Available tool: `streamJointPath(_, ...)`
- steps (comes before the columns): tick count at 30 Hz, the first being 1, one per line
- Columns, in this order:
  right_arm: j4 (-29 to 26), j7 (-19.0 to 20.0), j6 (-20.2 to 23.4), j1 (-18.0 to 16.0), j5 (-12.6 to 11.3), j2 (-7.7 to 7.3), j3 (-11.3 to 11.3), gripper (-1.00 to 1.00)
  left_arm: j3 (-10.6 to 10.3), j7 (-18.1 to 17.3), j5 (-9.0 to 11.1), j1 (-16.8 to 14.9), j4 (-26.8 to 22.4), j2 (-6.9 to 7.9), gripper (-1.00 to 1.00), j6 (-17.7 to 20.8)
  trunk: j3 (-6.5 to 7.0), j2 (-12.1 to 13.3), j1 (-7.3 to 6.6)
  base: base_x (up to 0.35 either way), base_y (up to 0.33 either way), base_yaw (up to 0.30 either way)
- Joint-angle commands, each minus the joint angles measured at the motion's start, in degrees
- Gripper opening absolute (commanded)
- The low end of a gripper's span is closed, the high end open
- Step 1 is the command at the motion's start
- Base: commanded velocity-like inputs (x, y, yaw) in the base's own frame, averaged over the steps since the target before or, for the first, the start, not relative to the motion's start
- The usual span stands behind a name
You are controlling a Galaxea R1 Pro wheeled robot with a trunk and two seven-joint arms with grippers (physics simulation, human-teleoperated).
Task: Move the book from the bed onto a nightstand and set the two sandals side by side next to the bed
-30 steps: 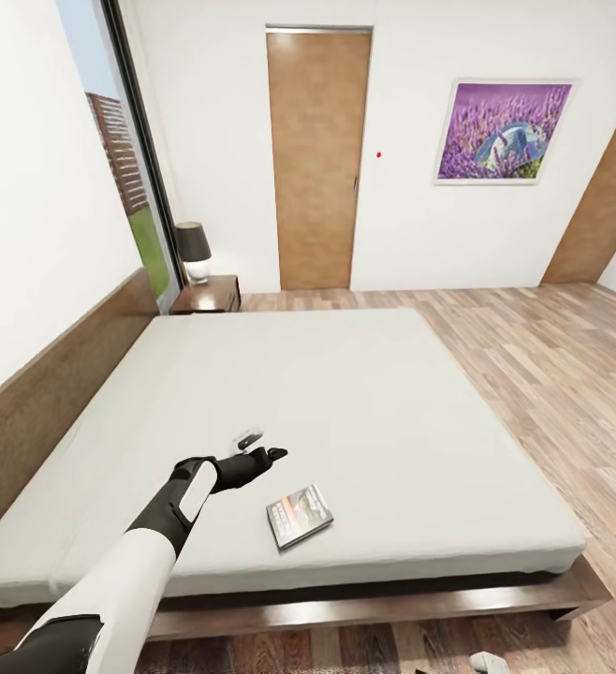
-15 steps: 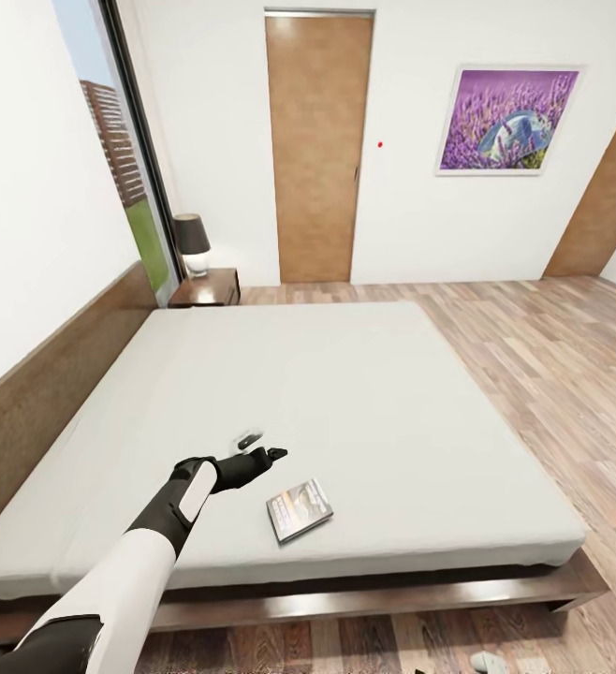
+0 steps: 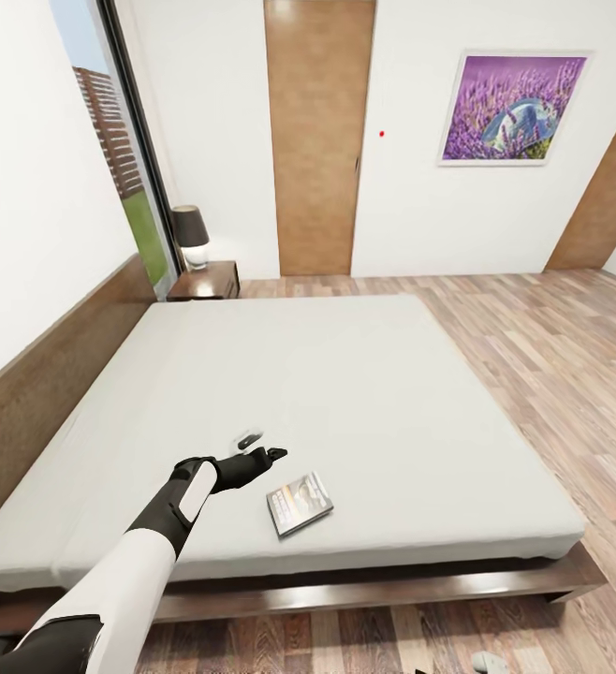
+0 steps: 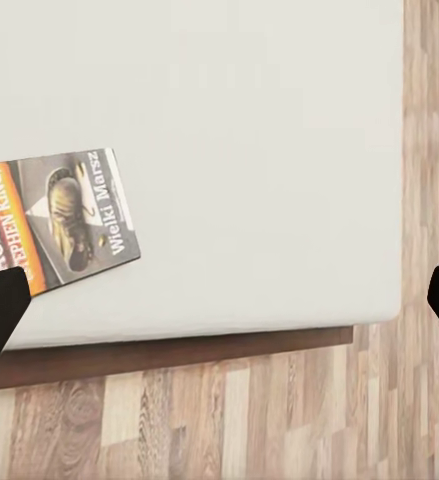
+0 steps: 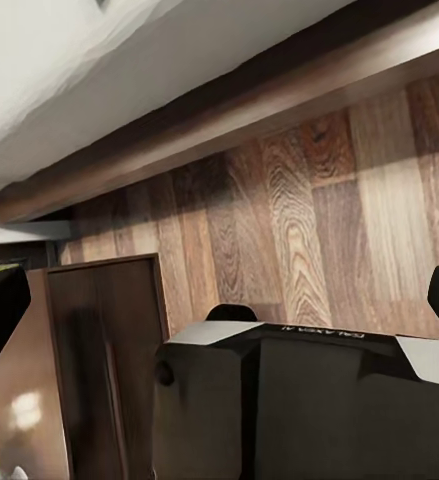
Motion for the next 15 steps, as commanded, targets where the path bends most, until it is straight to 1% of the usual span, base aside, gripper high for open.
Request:
streamJointPath(1, 0.0, 0.3, 0.1, 0.0, 0.6, -0.01, -0.5, 1.00, 0.4, -0.1, 0.1, 0.0, 0.0, -0.08, 1.00, 0.5, -0.20, -0.1, 0.03, 0.000, 0.000, 0.000)
streamJointPath(15, -0.1, 0.6, 0.7, 0.0, 0.5, -0.18, -0.9, 1.00, 0.4, -0.1, 0.2, 0.0, 0.0, -0.10, 1.00, 0.5, -1.46, -0.1, 0.03, 0.000, 0.000, 0.000)
